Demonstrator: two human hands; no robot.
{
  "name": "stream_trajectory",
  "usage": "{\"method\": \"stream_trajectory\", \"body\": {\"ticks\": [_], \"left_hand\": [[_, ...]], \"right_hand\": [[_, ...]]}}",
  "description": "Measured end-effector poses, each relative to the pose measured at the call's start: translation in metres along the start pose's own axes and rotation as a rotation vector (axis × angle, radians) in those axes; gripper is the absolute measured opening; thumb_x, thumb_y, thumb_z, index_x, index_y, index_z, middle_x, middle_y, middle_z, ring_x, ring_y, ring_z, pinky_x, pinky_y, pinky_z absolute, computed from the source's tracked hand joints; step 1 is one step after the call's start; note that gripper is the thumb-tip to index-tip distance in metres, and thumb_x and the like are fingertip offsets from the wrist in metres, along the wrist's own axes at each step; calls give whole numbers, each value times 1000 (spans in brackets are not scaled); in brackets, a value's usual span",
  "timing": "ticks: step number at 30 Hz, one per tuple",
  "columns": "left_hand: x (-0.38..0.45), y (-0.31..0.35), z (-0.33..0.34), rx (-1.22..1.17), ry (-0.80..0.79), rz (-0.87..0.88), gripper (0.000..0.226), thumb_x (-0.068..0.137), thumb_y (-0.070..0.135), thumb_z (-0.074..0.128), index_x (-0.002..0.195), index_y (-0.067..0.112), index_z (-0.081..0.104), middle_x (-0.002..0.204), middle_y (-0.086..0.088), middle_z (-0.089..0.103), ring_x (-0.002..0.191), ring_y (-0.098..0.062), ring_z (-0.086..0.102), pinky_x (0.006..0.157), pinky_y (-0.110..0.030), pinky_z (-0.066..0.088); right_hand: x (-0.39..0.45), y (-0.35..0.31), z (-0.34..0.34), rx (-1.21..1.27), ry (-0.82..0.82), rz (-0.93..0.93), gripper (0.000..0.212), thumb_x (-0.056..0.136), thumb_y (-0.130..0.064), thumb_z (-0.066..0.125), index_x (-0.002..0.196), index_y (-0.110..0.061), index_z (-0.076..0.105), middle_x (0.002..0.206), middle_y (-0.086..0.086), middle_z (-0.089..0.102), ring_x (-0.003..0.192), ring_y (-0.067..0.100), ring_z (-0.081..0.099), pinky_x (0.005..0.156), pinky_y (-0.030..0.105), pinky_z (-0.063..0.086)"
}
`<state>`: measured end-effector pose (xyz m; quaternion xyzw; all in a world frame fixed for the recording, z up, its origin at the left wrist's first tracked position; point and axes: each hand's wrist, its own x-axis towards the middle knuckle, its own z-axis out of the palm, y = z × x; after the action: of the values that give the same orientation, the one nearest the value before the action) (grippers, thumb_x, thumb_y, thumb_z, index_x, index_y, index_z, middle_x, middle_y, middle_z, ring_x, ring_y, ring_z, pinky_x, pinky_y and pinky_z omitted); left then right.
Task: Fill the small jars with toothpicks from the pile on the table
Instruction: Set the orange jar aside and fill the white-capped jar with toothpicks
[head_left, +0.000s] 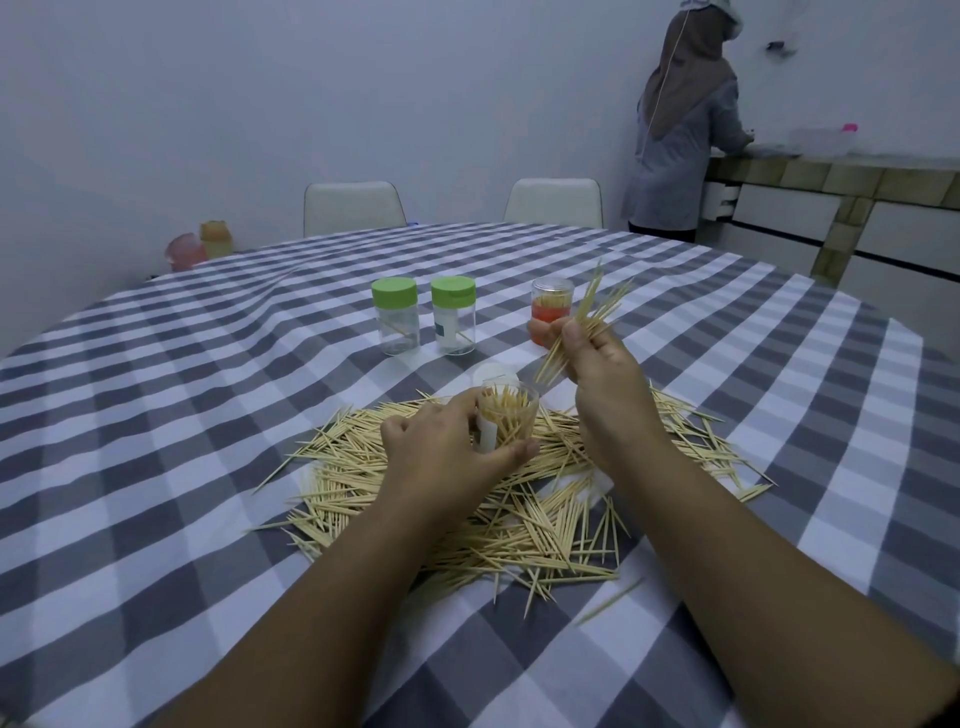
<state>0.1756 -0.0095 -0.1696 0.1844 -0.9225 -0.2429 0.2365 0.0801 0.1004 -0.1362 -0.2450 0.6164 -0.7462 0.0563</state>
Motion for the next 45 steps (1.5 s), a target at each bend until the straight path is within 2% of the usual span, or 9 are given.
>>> {"method": "stream_trajectory", "body": {"ticks": [3,5,7,8,11,15,32,39,45], "left_hand": [[0,1,1,7,-4,11,51,74,71,57,115,41,54,109,15,61,109,-9,46,80,-32,15],[0,2,1,10,3,18,51,74,70,57,115,41,55,107,15,61,108,-9,47,80,-33,16],[0,2,1,7,9,23,47,74,69,58,111,40,55,104,16,62,106,-8,47,79,-33,17],[0,3,1,4,12,24,46,74,68,58,110,40,55,103,16,62,105,-8,48,78,-33,16],[0,2,0,3,31,18,42,75,66,59,106,40,53,101,16,61,105,-8,48,79,-32,17],[0,2,-1,20,63,-1,39,76,63,61,107,41,52,100,16,61,107,-9,49,81,-33,18],[0,1,1,12,52,19,37,76,63,59,105,40,53,96,17,60,103,-7,48,80,-33,17],[1,1,1,0,28,32,47,70,68,46,108,40,54,92,17,62,102,-6,52,81,-34,19],[1,0,1,21,6,63,50,73,70,53,113,41,53,100,17,62,106,-6,49,80,-33,17]], "right_hand": [[-1,-2,3,54,-16,-31,26,101,-28,40,107,-23,64,112,-5,69,118,12,56,110,39,33],[-4,-3,5,44,-48,-37,25,101,-27,39,101,-25,64,112,-7,69,115,5,57,106,26,36],[-8,-5,7,-1,-98,-6,26,101,-26,39,107,-18,63,111,-10,68,100,-9,58,81,2,39],[-9,-4,8,-31,-127,25,26,101,-27,40,108,-16,63,111,-11,67,93,-12,57,69,0,41],[-13,0,10,-117,-185,128,23,100,-30,43,102,-23,65,105,-12,64,88,-3,58,65,16,45],[-16,0,12,-135,-248,217,23,99,-30,45,88,-25,65,84,-5,67,69,5,64,56,17,47],[-15,3,13,-146,-234,196,16,96,-30,52,96,-21,65,97,8,71,90,21,68,77,33,53],[-17,1,12,-334,-314,133,10,97,-30,49,100,-24,56,103,4,66,96,17,64,84,33,51],[-19,-2,11,-279,-261,20,36,81,-60,48,100,-30,54,93,-5,61,91,13,62,80,35,51]]}}
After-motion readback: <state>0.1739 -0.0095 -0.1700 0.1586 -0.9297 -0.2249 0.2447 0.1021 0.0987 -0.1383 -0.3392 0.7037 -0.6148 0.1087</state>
